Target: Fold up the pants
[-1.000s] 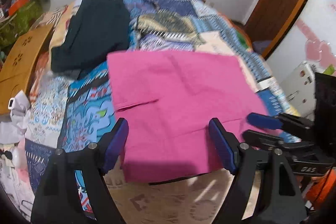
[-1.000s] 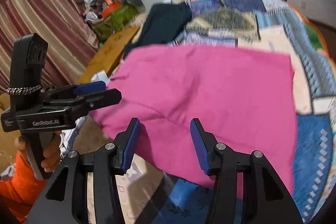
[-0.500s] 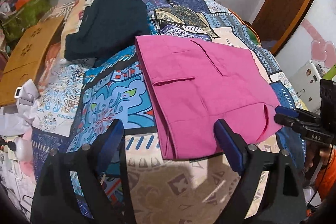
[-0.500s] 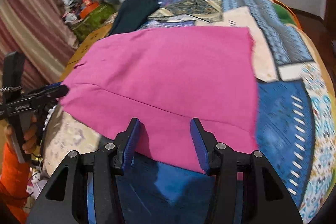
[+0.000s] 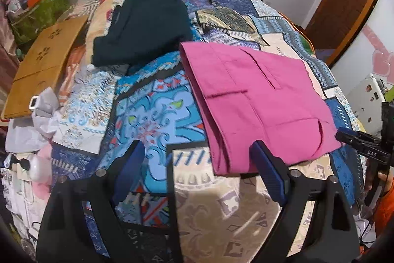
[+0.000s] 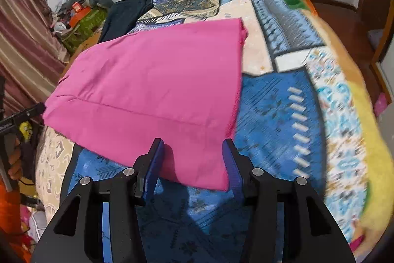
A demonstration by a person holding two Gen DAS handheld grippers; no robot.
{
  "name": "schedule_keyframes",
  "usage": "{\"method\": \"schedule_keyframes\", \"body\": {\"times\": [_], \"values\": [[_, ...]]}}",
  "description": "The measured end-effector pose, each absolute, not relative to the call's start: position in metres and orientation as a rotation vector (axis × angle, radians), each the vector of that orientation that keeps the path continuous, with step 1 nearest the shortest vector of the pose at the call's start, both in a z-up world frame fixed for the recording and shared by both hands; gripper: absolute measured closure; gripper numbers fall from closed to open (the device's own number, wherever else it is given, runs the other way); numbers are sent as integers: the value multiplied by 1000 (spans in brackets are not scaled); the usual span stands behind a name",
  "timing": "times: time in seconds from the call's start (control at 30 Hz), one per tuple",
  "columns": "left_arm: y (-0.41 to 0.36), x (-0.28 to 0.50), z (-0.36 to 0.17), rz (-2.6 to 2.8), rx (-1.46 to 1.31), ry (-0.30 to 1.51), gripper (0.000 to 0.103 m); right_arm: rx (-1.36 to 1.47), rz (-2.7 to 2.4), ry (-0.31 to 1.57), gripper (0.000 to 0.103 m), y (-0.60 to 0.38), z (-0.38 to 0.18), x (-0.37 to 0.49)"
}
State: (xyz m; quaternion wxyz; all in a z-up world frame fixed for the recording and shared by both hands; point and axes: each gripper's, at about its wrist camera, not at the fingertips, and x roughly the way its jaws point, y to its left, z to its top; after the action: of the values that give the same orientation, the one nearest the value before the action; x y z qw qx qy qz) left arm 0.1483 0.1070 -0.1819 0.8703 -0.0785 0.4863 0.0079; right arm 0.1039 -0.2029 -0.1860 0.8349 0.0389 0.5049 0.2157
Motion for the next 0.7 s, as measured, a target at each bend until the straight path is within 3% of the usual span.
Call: {"method": "schedule_keyframes", "body": {"times": [0.2, 0.37, 0.6, 0.7], "values": [[116, 169, -163, 43, -177, 967, 14, 89, 450, 960, 57, -211, -149, 122], [116, 201, -150, 39, -173, 927, 20, 111, 447, 896, 57, -214, -128, 151], [118, 249, -159, 39, -169, 951, 25, 72, 426, 913, 57, -205, -137, 206], [121, 268, -173, 21, -196, 998, 35, 67, 413, 938, 57, -205, -148, 229]]}}
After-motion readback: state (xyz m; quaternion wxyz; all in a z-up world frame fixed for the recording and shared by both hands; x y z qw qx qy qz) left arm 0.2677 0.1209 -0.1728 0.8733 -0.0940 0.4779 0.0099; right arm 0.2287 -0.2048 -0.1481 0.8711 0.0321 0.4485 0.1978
